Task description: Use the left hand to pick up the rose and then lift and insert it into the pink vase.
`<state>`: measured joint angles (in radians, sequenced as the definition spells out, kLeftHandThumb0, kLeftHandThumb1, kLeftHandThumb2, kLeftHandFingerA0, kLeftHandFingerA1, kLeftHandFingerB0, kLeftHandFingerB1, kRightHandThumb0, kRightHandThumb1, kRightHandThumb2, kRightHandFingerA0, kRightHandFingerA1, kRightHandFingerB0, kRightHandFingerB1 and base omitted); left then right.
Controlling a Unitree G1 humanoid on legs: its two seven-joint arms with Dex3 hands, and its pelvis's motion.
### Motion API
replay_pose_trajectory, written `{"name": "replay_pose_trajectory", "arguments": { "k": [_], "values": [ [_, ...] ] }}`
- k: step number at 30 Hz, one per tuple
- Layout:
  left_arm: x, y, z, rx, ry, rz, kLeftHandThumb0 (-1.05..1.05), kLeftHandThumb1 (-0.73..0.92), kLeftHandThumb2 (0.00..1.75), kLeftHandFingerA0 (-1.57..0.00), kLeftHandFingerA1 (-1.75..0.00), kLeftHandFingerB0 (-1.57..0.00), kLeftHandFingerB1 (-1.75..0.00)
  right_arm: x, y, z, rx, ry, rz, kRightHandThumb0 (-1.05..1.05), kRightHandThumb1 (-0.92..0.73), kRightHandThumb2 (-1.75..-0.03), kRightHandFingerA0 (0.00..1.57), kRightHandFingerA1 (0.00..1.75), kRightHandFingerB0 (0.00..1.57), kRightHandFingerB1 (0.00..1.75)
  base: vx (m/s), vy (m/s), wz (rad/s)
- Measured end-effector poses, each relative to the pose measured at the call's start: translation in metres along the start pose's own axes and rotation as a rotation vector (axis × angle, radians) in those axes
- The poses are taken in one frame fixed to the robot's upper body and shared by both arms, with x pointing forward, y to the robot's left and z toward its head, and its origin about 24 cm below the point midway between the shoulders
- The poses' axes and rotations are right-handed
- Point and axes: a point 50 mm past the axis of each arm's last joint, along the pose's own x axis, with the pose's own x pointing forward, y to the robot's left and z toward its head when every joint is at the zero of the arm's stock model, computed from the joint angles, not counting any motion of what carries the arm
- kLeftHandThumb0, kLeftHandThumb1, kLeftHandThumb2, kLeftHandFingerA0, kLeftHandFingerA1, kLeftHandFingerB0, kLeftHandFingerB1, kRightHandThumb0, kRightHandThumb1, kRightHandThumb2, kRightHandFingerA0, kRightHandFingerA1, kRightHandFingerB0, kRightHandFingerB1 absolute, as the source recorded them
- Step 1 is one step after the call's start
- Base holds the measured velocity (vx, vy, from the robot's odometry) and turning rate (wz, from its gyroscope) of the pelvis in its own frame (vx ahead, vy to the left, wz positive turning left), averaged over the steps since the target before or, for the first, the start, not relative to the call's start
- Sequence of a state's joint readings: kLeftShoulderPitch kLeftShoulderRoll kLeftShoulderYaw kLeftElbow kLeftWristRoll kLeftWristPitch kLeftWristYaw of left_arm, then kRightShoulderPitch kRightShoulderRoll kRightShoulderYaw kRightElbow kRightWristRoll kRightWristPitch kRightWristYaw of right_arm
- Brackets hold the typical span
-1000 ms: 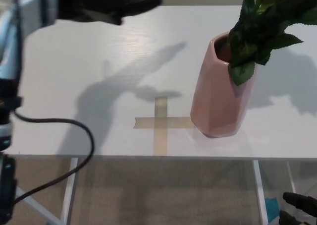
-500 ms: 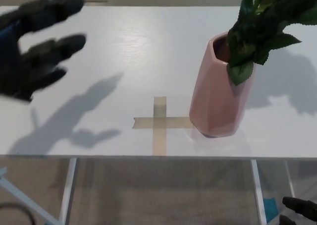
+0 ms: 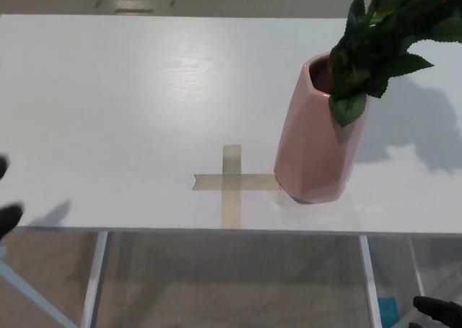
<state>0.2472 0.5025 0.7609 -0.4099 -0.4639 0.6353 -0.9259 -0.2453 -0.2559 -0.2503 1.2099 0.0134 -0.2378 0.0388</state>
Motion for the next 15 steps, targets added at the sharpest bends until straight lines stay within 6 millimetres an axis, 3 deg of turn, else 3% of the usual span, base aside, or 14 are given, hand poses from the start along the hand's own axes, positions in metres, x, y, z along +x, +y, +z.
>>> {"name": "replay_pose_trajectory", "arguments": {
  "k": [3,4,5,10,15],
  "values": [
    [-0.024,0.003,-0.019,-0.042,0.037,0.045,-0.59,0.36,0.77,0.00,-0.25,0.00,-0.15,-0.001,-0.001,-0.002,-0.001,0.005,-0.001,-0.19,-0.60,-0.57,0.64,0.52,0.59,0.49,0.00,0.000,0.00],
    [-0.029,0.003,-0.023,-0.052,0.044,0.052,-0.62,0.46,0.55,-0.01,-0.26,0.00,-0.17,-0.001,-0.001,-0.002,-0.001,0.006,-0.001,-0.19,-0.60,-0.57,0.64,0.52,0.59,0.49,0.00,0.000,0.00],
    [-0.035,0.004,-0.029,-0.070,0.057,0.064,-0.57,0.36,0.75,0.00,-0.23,0.00,-0.14,-0.001,-0.001,-0.003,-0.001,0.008,-0.002,-0.19,-0.60,-0.57,0.64,0.52,0.59,0.49,0.00,0.000,0.00],
    [-0.054,0.011,-0.060,-0.153,0.118,0.119,-0.55,0.36,0.73,0.00,-0.21,0.00,-0.13,-0.002,-0.001,-0.005,-0.003,0.012,-0.002,-0.19,-0.60,-0.57,0.64,0.52,0.59,0.49,0.00,0.000,0.00],
    [-0.061,0.017,-0.092,-0.226,0.184,0.166,-0.58,0.41,0.78,0.00,-0.25,0.00,-0.20,-0.002,-0.002,-0.007,-0.003,0.017,-0.003,-0.19,-0.60,-0.57,0.64,0.52,0.59,0.49,0.00,0.000,0.00]
  ]
}}
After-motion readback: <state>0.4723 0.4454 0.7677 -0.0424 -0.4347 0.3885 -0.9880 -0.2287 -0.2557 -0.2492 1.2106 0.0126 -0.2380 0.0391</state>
